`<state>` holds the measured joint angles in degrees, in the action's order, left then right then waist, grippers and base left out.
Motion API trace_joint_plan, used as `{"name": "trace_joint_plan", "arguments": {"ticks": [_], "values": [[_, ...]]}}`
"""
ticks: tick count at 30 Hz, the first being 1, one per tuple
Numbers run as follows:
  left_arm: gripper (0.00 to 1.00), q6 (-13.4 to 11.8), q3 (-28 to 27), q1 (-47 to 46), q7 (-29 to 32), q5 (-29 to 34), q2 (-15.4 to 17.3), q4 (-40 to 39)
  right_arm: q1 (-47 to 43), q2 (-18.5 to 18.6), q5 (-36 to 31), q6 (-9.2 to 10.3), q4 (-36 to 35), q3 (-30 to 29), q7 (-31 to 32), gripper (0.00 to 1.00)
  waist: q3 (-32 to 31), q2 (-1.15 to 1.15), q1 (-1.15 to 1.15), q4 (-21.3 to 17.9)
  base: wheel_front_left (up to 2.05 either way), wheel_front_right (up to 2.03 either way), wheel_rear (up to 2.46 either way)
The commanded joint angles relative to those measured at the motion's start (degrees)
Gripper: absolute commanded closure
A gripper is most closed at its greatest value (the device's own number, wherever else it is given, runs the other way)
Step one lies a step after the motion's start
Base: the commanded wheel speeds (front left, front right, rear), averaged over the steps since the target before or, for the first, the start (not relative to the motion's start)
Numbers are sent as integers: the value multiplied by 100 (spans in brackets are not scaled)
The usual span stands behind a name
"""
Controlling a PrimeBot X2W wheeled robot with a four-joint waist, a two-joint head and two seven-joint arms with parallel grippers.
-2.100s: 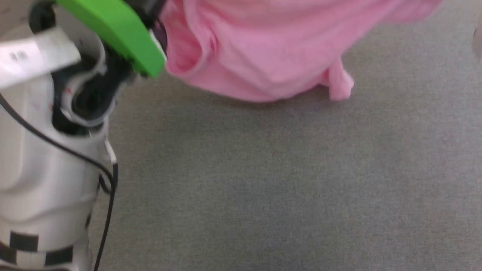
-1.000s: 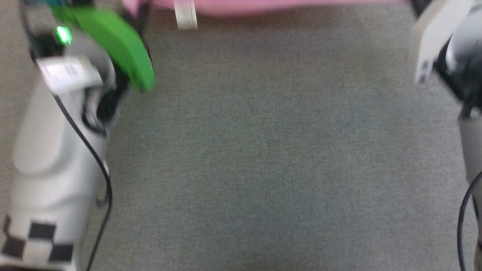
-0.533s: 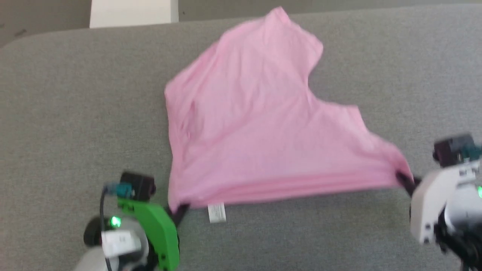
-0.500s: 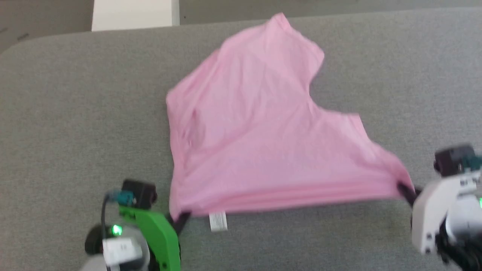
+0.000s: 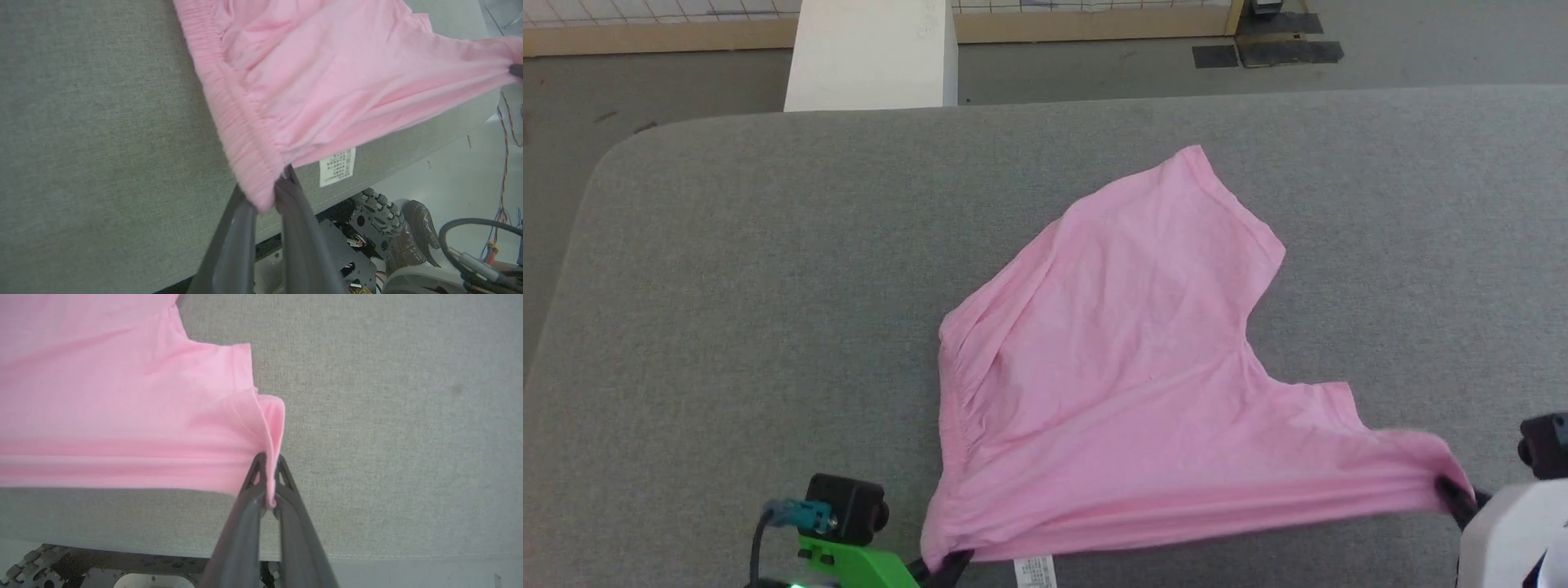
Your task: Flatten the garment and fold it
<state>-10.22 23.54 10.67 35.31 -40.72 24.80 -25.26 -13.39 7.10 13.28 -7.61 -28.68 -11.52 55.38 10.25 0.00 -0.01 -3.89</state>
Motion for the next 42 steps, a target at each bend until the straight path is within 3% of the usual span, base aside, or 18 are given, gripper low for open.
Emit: {"name": "trace_joint_plan", "arguments": {"ticks": [1, 9, 22, 36, 37, 38, 39, 42], "values": [[100, -53, -50, -215, 19, 116, 28, -4, 324, 156, -84, 12, 7, 57, -119, 100, -17, 0, 1, 77, 0, 0, 0], [100, 97, -100, -1319, -160, 31, -449, 519, 2143, 789, -95, 12, 914, 651, -641, 100, 218, 0, 1, 361, 0, 0, 0], [100, 162, -260, -2740, -874, 9, -1299, 1757, 5117, 1203, -197, 12, 3352, 1404, -1218, 100, 1346, 0, 1, 1000, 0, 0, 0], [100, 431, -25, -3306, -1270, 46, -1702, 2332, 6449, 1288, -520, 12, 5262, 1719, -1465, 100, 2020, 0, 1, 1410, 0, 0, 0], [60, 475, -8, -3319, -1301, 38, -1713, 2330, 6478, 1285, -496, 12, 5330, 1742, -1498, 67, 2021, 0, 1, 1414, 0, 0, 0], [5, 512, -8, -3326, -1361, 23, -1733, 2327, 6498, 1280, -441, 12, 5413, 1779, -1529, 0, 2013, 0, 1, 1413, 0, 0, 0], [0, 520, -21, -3318, -1406, 1, -1754, 2331, 6505, 1268, -392, 12, 5478, 1774, -1553, 0, 1999, 0, 1, 1404, 0, 0, 0], [0, 565, -7, -3265, -1500, 3, -1753, 2311, 6469, 1260, -245, 12, 5623, 1826, -1638, 0, 1906, 0, 1, 1351, 0, 0, 0]]}}
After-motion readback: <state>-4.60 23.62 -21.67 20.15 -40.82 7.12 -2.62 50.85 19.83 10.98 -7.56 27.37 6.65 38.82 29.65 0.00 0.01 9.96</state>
